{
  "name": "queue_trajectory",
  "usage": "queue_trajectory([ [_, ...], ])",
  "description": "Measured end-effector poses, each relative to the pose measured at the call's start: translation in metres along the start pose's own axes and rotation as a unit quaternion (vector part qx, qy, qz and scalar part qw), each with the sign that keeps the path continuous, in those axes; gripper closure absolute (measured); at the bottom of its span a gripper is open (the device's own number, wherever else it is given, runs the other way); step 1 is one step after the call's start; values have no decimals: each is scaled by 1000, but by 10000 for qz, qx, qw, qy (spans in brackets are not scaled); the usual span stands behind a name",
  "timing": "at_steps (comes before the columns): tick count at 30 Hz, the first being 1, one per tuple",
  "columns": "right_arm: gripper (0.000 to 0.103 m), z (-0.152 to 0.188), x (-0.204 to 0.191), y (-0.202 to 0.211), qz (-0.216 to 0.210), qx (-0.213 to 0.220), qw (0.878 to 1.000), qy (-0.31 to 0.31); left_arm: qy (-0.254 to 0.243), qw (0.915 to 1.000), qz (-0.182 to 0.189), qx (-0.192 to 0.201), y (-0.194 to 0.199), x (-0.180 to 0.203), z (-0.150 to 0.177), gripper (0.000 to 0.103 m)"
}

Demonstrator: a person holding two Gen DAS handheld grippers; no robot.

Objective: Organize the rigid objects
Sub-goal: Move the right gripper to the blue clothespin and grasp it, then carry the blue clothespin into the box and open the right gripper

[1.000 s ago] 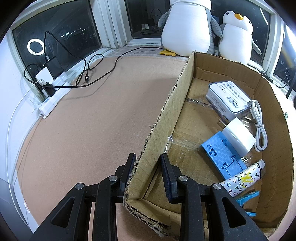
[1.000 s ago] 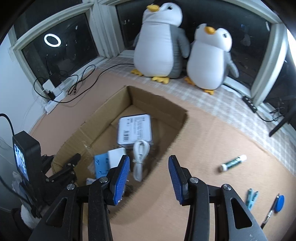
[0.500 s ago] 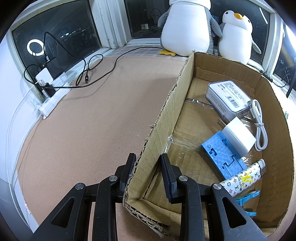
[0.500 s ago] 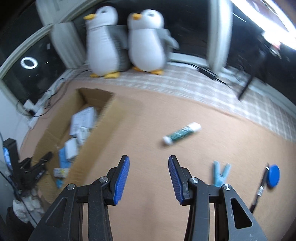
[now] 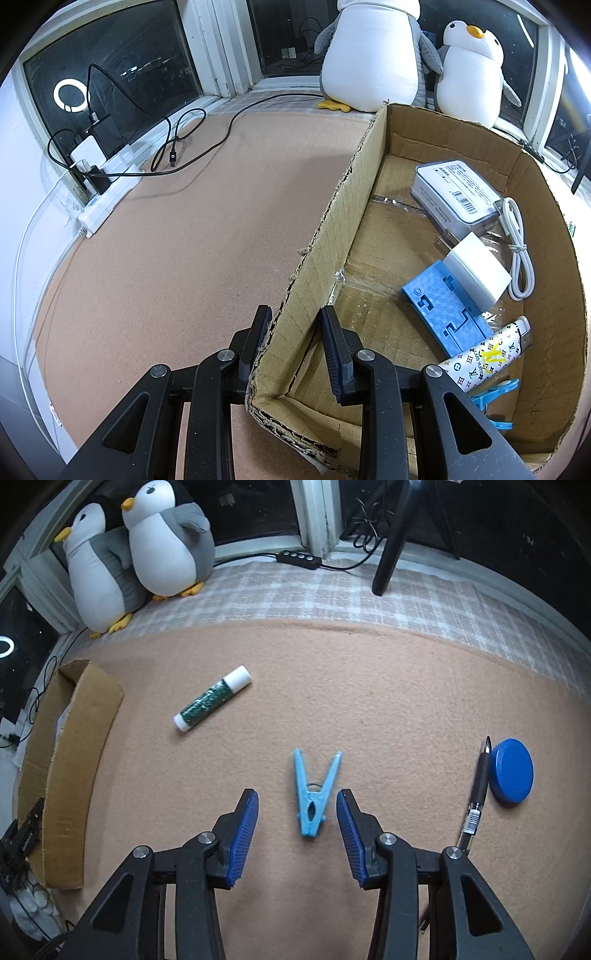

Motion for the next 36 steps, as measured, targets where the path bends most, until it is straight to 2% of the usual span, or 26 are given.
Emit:
queue_trajectory([
  [12, 64, 1, 11, -12, 184, -173, 9997, -22, 1, 10000, -3, 0, 0, 0, 0, 74],
  [20, 84, 1, 12, -12, 421, -196, 9988, 175, 0, 10000, -4, 2, 0, 0, 0, 74],
  [26, 84, 1, 12, -10, 393, -161, 9989, 204, -2, 10000, -4, 2, 0, 0, 0, 74],
  [30, 84, -1, 1, 0, 294, -9, 9993, 211, 2, 10000, -5, 3, 0, 0, 0, 74],
  [36, 84, -15, -44, 27, 35, 320, 9976, 615, -2, 10000, -5, 4, 0, 1, 0, 74],
])
Point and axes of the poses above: each gripper's, at about its wrist camera, not at the fingertips, and y roughly against the way its jaws point, x to its right, z to its underside, the point moved 10 cm from there along -y, roughly the way its jaws point, and after that the axes turned 5 degrees about y, right-handed, at the moved point
